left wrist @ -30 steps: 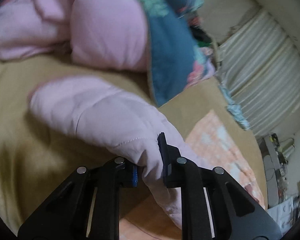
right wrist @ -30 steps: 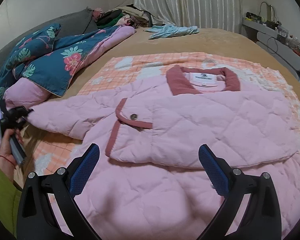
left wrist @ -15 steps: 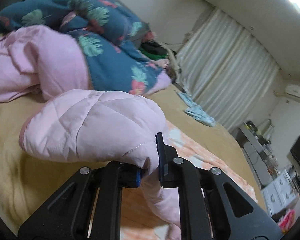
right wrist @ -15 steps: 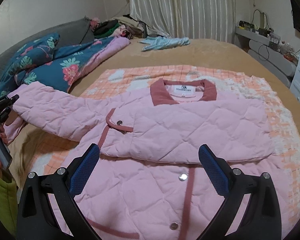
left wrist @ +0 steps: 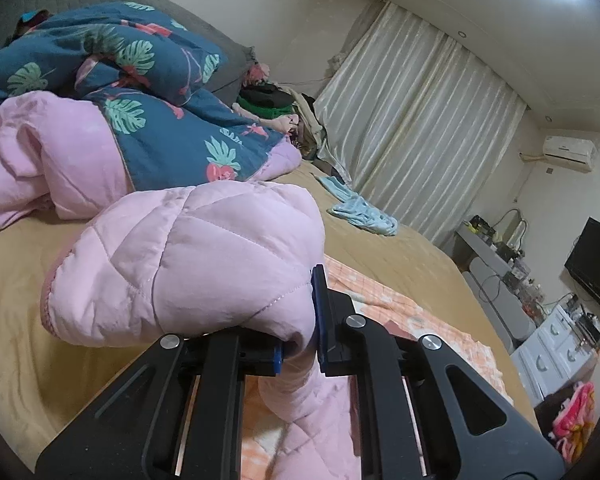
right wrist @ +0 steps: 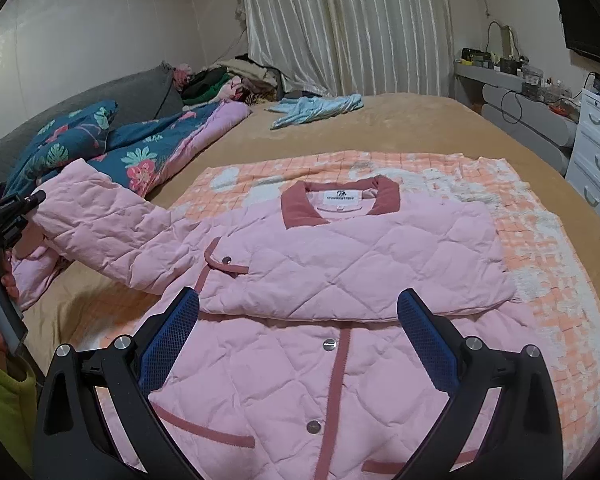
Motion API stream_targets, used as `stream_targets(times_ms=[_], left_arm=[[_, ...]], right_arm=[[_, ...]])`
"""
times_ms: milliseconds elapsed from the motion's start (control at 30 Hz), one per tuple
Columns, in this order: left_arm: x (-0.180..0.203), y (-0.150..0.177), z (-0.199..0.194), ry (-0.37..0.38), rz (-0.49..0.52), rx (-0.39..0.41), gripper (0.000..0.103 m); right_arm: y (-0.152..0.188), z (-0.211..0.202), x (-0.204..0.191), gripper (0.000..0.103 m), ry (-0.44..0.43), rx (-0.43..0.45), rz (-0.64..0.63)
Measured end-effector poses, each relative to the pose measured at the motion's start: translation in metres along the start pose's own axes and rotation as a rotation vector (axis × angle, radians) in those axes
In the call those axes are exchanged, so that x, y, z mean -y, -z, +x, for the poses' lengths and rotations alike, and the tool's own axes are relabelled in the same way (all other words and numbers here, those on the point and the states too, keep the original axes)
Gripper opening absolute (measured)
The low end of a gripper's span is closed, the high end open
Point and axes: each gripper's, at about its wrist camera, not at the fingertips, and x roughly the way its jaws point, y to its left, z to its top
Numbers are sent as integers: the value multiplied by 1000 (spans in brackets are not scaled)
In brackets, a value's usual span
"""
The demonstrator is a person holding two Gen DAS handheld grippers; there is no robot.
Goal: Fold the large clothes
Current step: 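Lift the sleeve with the left gripper toward the jacket center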
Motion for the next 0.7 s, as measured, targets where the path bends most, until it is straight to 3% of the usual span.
stream_targets(times_ms=[700], left_arm=[[98, 18, -6, 47, 129, -4, 5]], right_arm=[[10, -34, 66, 99, 32, 53, 121]])
